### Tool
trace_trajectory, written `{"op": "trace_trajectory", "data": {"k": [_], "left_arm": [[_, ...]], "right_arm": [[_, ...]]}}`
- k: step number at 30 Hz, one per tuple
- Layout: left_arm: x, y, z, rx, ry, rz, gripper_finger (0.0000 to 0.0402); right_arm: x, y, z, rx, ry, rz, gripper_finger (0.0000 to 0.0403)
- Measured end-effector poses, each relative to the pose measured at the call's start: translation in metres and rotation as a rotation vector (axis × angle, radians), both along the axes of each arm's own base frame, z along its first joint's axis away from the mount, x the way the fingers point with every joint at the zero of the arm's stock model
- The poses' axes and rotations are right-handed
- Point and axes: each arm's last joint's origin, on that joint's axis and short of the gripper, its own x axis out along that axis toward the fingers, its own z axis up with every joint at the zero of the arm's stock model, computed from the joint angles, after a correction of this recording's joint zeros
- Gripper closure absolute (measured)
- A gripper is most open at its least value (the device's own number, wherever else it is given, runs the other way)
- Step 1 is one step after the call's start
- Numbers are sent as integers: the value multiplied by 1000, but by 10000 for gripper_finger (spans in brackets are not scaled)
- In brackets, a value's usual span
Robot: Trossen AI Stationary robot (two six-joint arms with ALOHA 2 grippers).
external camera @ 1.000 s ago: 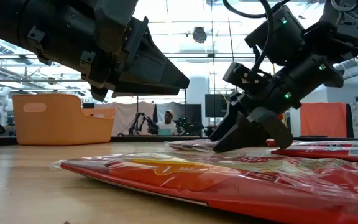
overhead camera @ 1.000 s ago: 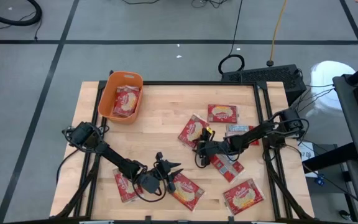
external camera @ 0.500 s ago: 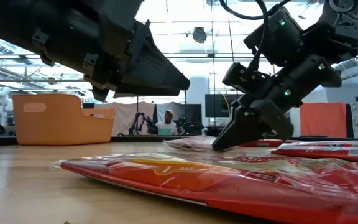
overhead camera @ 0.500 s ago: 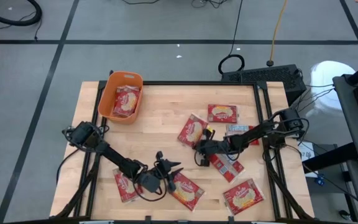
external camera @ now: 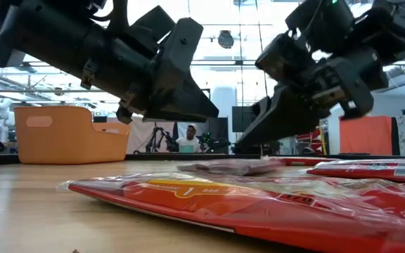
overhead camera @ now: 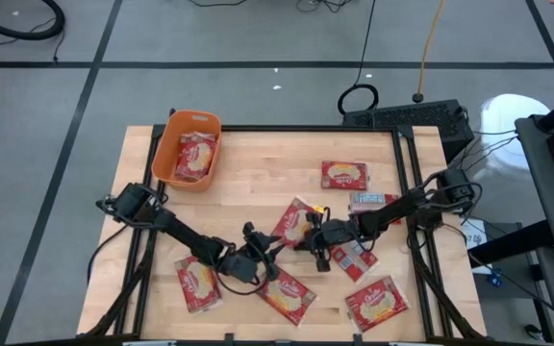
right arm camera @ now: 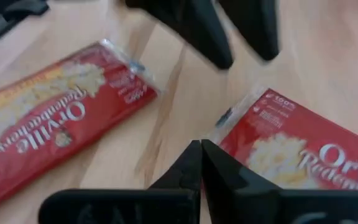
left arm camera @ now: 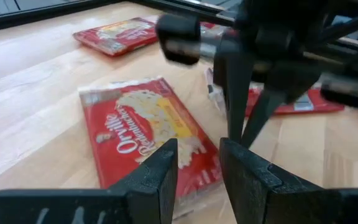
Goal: Sort popcorn bags into baskets
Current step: Put the red popcorn bag into the orange bin
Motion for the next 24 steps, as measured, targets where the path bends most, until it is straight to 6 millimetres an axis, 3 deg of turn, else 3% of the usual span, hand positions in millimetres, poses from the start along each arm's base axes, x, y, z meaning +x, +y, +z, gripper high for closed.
{"op": "trace_trajectory", "data": {"k": [6,11,17,20,24], "left_arm": [[-5,-5,-5,8,46,-10,279],[-9,-4,-10,-21,80,16,279],[-10,-3,-12,-39,88,31,279],[-10,-3,-12,-39,88,31,279],[-10,-3,-12,-39,88,31,279]], "right_arm": [[-11,13,12,-153,9,24,357],[-22,18,1,-341,107,-44,296],[-17,23,-13,-437,85,-12,234],[-13,23,-23,-491,67,-1,229],[-6,23,-34,-494,22,-8,252]]}}
